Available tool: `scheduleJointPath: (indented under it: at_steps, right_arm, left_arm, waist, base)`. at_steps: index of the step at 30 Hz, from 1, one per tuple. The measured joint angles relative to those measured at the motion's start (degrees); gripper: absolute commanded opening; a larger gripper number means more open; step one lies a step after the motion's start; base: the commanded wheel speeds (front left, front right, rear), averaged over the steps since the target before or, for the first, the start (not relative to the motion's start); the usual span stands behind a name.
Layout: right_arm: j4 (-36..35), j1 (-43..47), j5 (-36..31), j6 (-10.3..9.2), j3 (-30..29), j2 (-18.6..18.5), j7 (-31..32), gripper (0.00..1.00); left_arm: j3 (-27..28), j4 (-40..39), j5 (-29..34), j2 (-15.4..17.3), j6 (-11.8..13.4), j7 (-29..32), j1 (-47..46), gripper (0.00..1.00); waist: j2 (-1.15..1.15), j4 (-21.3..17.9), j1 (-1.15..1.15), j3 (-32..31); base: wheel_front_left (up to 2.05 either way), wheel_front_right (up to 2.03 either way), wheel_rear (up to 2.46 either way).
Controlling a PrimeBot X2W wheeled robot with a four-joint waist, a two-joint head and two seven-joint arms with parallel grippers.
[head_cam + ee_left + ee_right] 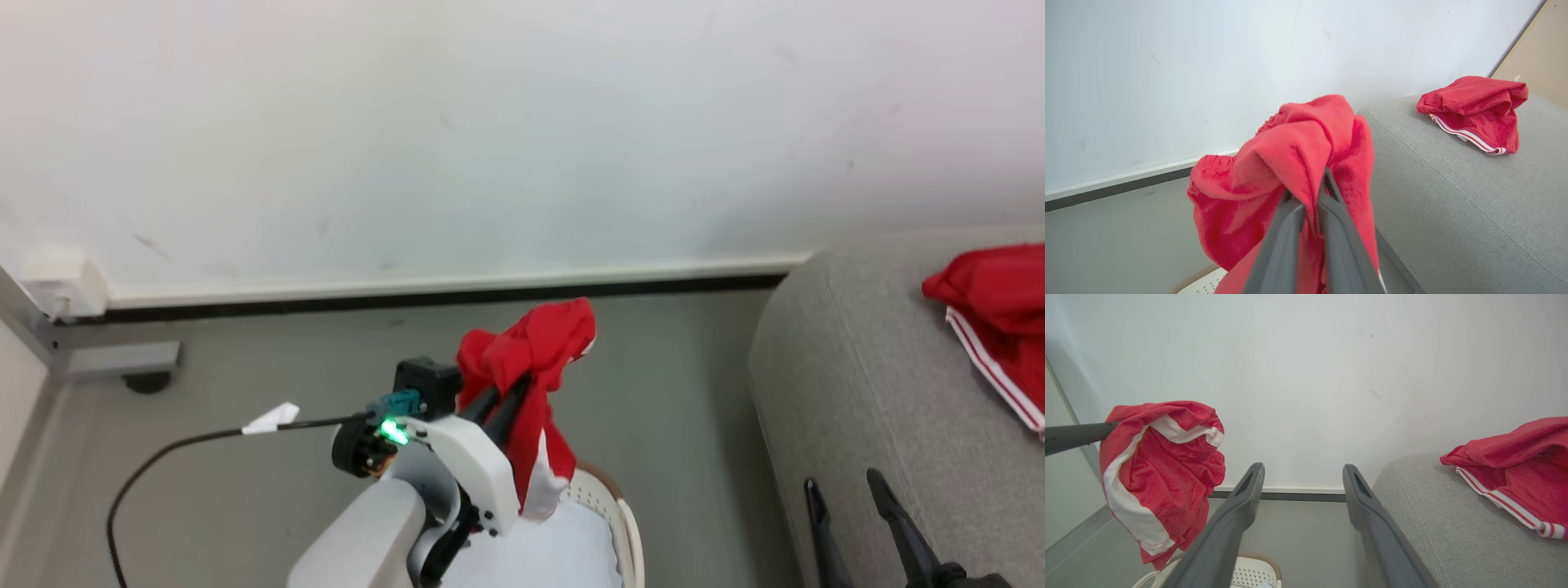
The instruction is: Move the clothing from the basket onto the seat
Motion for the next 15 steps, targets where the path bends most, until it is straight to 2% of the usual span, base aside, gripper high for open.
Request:
scheduleJointPath:
  at_steps: [9, 15]
  right_arm:
    - [0.2, 2.46, 0.0, 0.0, 0.53, 0.01, 0.0, 1.0]
    - [-0.11, 3.35, -1.38, 0.0, 2.47, -0.08, 0.0, 1.0]
  left_arm:
    - [1.25, -15.69, -0.09, 4.34, 4.2, 4.72, 2.8, 0.0]
    - [1.56, -22.74, -0.58, 5.63, 6.22, 7.43, 4.1, 0.0]
  waist:
    - [0.0, 1.1, 0.0, -4.67]
    - [0.0, 1.19, 0.01, -5.64]
  base:
    - [0.0, 0.0, 0.0]
    - [0.0, 0.0, 0.0]
